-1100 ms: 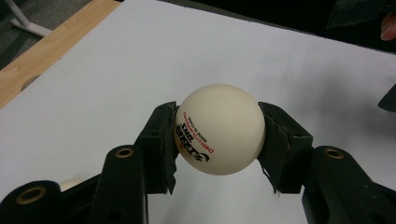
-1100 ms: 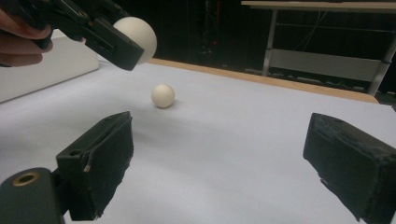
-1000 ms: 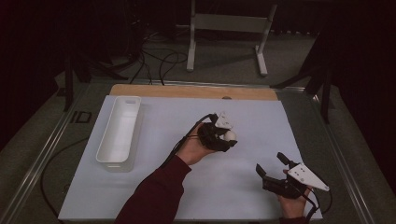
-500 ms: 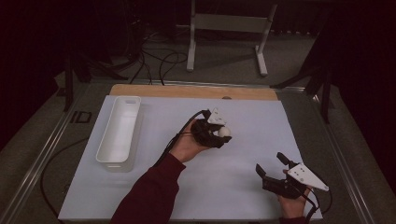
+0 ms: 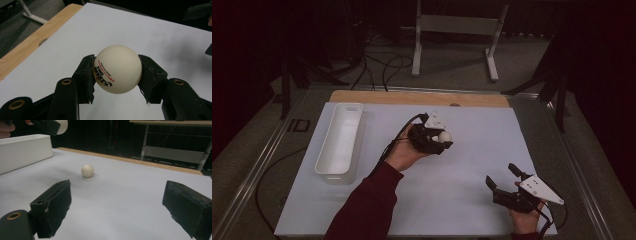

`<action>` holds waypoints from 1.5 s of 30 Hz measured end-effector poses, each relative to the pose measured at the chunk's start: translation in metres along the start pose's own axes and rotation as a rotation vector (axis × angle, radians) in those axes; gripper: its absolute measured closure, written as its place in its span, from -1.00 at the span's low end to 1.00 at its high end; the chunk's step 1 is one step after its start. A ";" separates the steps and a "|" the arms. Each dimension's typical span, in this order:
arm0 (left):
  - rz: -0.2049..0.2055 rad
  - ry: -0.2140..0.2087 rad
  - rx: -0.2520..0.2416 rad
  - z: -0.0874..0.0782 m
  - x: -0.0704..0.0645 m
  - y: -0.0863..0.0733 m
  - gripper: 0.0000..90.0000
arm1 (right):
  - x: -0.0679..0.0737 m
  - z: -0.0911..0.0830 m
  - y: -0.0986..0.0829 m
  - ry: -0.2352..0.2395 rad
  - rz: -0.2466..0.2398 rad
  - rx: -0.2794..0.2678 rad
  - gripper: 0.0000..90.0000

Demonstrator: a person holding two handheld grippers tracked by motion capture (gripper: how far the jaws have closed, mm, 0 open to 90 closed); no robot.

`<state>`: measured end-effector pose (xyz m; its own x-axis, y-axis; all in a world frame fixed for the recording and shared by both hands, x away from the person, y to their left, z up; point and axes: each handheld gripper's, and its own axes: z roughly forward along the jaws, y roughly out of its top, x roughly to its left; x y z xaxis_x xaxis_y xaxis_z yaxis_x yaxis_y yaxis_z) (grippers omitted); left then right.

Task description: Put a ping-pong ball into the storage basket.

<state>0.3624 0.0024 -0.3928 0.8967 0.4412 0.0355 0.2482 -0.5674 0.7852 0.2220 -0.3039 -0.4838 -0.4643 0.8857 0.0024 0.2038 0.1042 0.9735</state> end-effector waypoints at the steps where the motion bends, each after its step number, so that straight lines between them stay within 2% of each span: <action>1: -0.002 0.001 -0.001 -0.001 0.001 -0.001 0.14 | 0.000 0.000 0.000 -0.002 0.001 0.000 -0.82; 13: -0.003 0.017 -0.006 -0.013 0.008 -0.007 0.14 | 0.000 0.000 0.000 -0.001 0.003 -0.001 -0.82; 45: -0.043 0.058 -0.036 -0.039 0.026 -0.020 0.14 | 0.000 0.000 0.000 -0.001 0.002 -0.001 -0.82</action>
<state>0.3668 0.0527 -0.3836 0.8627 0.5044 0.0362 0.2716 -0.5226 0.8082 0.2218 -0.3035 -0.4837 -0.4635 0.8861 0.0040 0.2037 0.1022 0.9737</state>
